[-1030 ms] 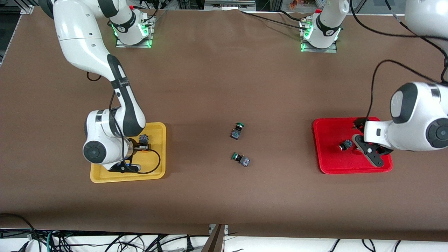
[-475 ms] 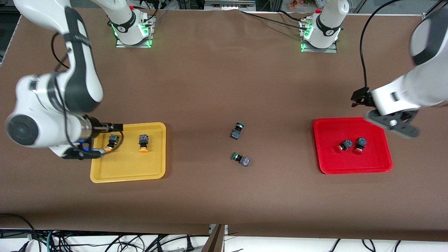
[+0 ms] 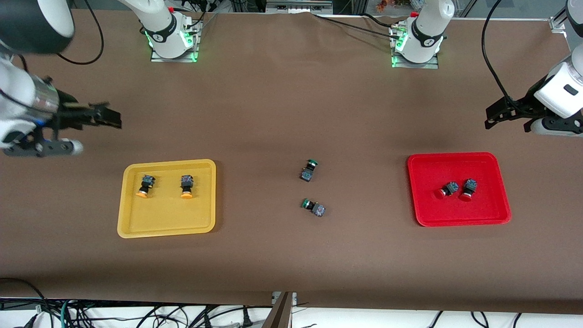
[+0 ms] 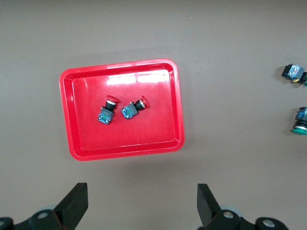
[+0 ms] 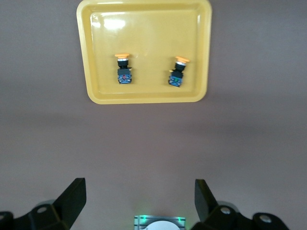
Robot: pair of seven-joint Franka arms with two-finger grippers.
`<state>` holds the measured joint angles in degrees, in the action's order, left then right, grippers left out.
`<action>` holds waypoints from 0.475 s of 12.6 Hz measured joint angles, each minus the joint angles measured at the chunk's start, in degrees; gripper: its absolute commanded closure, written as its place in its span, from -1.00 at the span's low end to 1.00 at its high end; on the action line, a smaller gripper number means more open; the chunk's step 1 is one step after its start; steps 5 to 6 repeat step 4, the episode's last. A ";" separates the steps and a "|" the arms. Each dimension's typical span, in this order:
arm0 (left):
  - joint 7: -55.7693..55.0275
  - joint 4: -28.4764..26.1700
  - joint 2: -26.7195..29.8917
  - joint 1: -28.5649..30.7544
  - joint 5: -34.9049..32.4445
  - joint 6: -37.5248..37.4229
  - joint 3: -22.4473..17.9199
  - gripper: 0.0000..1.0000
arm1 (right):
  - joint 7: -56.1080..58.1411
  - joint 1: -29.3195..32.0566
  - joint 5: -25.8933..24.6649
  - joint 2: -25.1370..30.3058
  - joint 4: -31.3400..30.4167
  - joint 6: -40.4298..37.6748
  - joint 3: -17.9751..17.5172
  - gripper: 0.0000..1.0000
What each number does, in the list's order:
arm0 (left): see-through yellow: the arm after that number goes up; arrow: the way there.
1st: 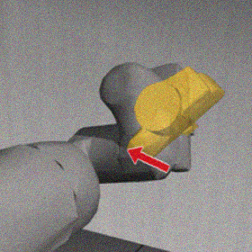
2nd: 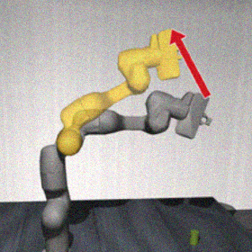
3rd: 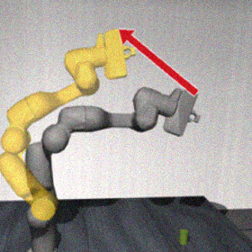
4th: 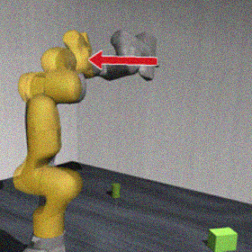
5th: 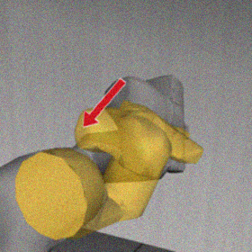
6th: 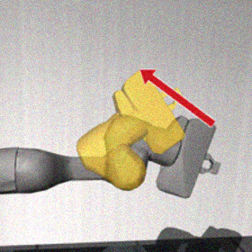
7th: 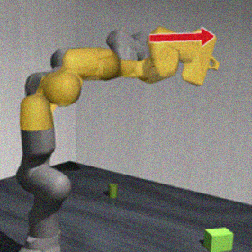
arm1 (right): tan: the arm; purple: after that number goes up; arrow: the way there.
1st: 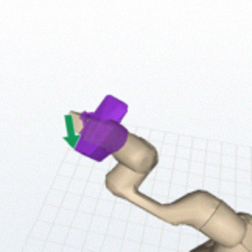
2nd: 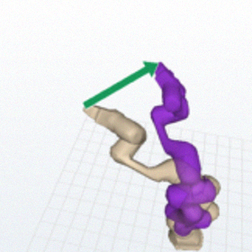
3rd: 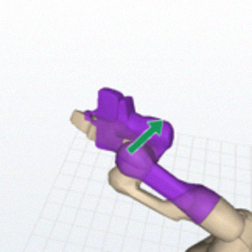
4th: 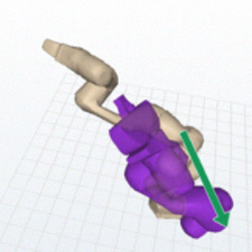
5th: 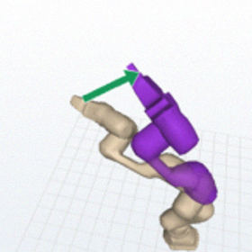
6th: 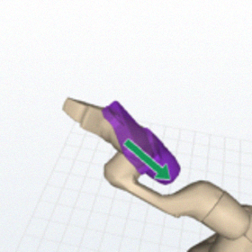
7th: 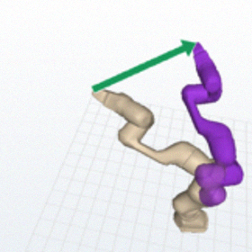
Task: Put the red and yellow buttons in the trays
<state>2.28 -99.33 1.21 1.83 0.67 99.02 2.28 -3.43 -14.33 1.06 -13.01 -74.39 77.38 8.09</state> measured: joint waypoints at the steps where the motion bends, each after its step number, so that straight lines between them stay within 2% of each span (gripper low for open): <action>1: -0.17 -0.10 -0.03 -0.01 0.00 0.01 0.00 -1.00 | 0.00 1.68 -0.77 2.78 -0.95 -0.05 -2.11 -1.00; 2: -0.41 -0.13 -0.03 -0.01 0.00 0.01 0.00 -1.00 | 0.00 3.08 -0.96 5.44 -1.99 -0.17 -3.79 -1.00; 4: -0.70 -0.14 -0.03 -0.01 0.00 -0.33 -0.01 -1.00 | 0.00 3.99 -1.12 9.10 -4.57 -0.79 -4.85 -1.00; 6: -0.70 -0.14 -0.03 -0.01 0.00 -0.33 -0.01 -1.00 | 0.00 3.99 -1.12 9.10 -4.57 -0.79 -4.85 -1.00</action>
